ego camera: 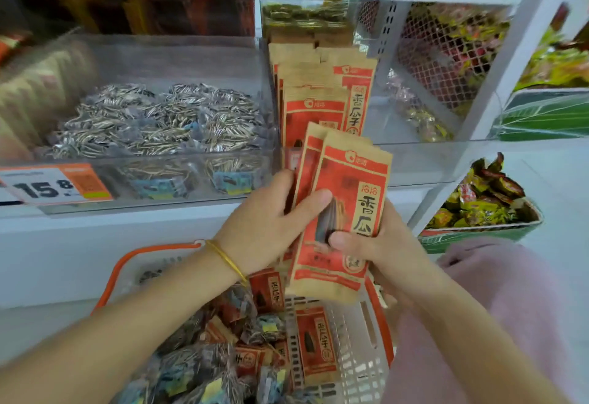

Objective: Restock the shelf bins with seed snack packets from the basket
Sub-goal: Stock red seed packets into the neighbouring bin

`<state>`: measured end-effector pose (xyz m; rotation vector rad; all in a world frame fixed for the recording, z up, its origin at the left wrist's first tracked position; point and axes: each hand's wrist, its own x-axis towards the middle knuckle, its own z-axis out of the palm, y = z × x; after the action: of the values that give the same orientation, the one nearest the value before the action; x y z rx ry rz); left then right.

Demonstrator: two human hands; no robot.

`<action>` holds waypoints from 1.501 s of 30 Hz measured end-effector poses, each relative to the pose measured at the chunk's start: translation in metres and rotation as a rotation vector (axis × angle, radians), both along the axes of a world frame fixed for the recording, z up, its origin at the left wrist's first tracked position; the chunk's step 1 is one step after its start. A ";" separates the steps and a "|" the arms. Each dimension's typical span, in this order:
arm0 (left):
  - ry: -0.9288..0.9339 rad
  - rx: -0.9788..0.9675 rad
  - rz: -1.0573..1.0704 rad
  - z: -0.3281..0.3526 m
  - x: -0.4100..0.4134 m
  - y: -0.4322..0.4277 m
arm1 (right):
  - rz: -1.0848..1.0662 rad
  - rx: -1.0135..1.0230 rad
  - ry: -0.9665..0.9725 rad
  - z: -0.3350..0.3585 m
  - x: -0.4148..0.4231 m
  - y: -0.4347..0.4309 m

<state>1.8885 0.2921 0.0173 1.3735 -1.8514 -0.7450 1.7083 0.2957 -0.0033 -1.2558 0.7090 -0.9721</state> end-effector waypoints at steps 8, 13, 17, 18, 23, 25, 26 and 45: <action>-0.630 -0.552 0.110 0.085 -0.018 -0.078 | -0.539 -0.423 0.131 0.093 -0.058 -0.100; -0.822 -0.403 0.109 0.076 -0.022 -0.100 | -0.379 -0.355 0.453 0.080 -0.057 -0.164; -0.838 -0.410 0.113 0.070 -0.020 -0.103 | -0.240 -0.188 0.599 0.047 -0.045 -0.202; -0.830 -0.405 0.106 0.071 -0.020 -0.104 | -0.220 -0.166 0.665 0.043 -0.043 -0.210; -0.816 -0.383 0.081 0.073 -0.020 -0.105 | -0.177 -0.077 1.014 0.036 -0.037 -0.228; -0.813 -0.386 0.081 0.073 -0.020 -0.105 | -0.179 -0.012 0.906 0.037 -0.033 -0.227; -0.806 -0.389 0.080 0.073 -0.020 -0.104 | -0.180 0.038 0.825 0.039 -0.032 -0.224; -0.543 -0.697 0.076 0.039 0.011 -0.014 | -0.601 -0.416 0.743 0.090 -0.023 -0.065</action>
<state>1.8998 0.2780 0.0566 1.2161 -2.1459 0.3508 1.6852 0.2310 0.0863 -1.8527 1.5867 -1.1686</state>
